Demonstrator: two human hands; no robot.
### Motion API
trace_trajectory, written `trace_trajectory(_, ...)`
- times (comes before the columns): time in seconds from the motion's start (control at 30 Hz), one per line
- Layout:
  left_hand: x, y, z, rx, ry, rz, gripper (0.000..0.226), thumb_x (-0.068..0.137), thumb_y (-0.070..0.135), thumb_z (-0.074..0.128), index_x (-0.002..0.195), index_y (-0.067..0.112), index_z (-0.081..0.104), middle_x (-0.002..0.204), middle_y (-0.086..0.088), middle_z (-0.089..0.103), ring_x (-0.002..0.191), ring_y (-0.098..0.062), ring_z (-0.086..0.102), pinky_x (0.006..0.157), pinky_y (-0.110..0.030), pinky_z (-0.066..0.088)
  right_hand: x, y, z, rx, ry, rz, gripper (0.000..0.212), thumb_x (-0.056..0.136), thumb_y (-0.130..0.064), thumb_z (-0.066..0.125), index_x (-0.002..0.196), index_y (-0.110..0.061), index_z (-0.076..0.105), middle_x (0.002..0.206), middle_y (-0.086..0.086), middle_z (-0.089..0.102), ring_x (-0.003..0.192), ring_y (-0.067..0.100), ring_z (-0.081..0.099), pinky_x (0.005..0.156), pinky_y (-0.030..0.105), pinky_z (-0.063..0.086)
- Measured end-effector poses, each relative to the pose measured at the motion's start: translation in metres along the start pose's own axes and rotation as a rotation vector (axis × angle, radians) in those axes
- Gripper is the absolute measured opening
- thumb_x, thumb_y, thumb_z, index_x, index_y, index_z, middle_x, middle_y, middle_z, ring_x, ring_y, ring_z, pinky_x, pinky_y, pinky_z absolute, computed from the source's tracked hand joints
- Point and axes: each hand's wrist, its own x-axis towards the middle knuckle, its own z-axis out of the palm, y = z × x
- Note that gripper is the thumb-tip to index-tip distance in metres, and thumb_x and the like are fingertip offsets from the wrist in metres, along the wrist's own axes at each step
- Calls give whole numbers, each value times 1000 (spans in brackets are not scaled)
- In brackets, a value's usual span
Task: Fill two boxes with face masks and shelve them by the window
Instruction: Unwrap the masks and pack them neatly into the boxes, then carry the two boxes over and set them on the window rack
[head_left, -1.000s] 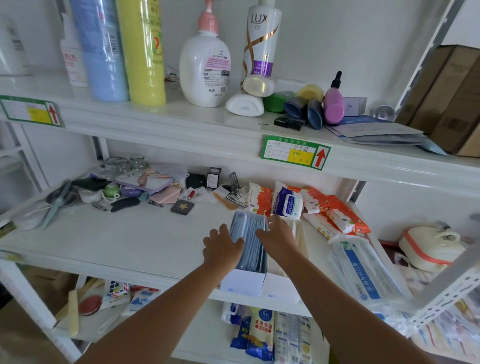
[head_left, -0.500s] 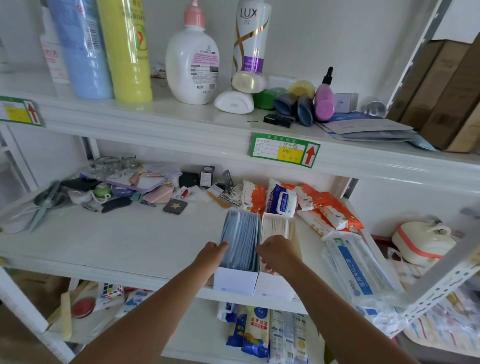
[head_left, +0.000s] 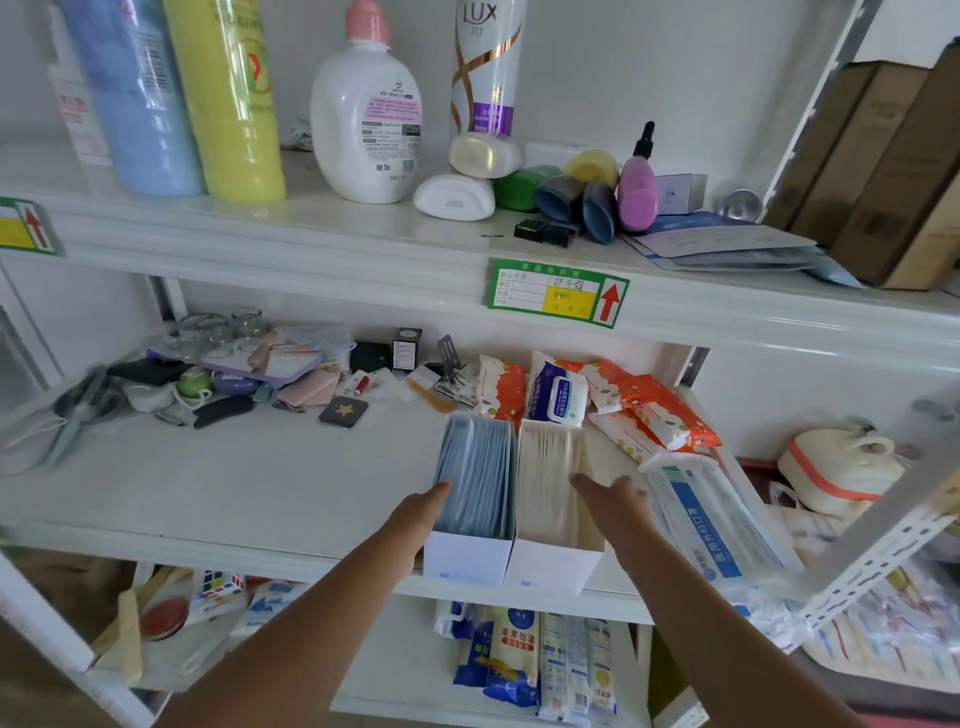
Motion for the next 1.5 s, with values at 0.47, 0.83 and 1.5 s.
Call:
trace_trajectory(0.47, -4, 29, 18, -332, -148, -55, 42, 91, 51, 53, 115, 16, 53, 99, -16, 64, 81, -29, 64, 63, -34, 51, 7, 40, -17, 601, -480, 205, 46, 92, -50, 52, 122, -17, 39, 105, 9, 52, 92, 26, 56, 100, 53, 42)
trace_trajectory(0.83, -14, 66, 30, -290, -250, 58, 42, 89, 42, 58, 116, 13, 50, 98, -16, 56, 87, -30, 58, 68, -40, 51, 14, 49, -67, 868, -384, 173, 59, 83, -50, 65, 131, -30, 38, 118, 15, 57, 106, 35, 62, 91, 57, 52)
trace_trajectory(1.5, -92, 45, 67, -272, -680, 197, 39, 89, 29, 59, 122, 8, 59, 89, -14, 64, 67, -25, 61, 64, -37, 50, -124, 163, -161, 871, -80, 55, 68, 75, -51, 72, 130, -41, 34, 124, 24, 58, 112, 47, 60, 92, 55, 49)
